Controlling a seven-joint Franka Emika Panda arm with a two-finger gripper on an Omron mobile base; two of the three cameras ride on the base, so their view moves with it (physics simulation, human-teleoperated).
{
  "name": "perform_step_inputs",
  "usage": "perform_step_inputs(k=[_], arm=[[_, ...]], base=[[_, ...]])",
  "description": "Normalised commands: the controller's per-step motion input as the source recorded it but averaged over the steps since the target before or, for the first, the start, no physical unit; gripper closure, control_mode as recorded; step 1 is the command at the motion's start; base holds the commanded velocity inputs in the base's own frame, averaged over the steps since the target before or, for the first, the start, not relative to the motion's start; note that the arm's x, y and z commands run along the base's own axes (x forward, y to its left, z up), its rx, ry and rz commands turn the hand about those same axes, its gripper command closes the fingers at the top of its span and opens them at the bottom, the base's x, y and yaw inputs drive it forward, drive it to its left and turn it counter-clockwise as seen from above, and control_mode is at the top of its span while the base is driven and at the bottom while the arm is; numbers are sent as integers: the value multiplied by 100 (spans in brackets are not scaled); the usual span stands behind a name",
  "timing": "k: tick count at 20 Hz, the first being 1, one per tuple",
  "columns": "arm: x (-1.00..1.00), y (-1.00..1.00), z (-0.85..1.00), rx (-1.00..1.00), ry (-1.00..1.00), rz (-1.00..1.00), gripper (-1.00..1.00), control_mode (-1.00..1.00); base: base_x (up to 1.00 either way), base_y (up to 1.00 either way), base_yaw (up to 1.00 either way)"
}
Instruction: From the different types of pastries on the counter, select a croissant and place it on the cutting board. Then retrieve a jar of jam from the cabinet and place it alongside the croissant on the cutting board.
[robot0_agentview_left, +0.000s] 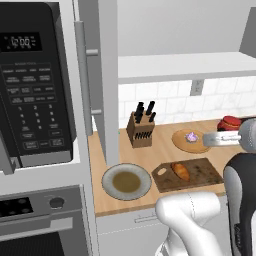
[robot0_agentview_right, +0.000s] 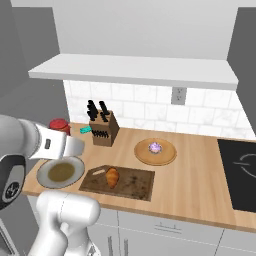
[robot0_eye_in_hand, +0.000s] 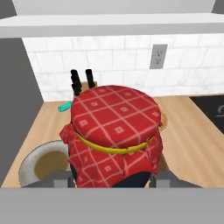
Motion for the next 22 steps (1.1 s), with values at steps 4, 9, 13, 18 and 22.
perform_step_inputs(k=[4,9,13,18,22], arm=[[0,-38,-57,4,0,10,100,-100],[0,-43,-47,2,-1,13,100,-100],[0,-40,-39,1,-2,14,100,-100],[3,-33,-20,0,-4,13,100,-100],[5,-27,-29,0,-5,13,100,-100]], base=[[0,0,0],[0,0,0],[0,0,0],[0,0,0],[0,0,0]])
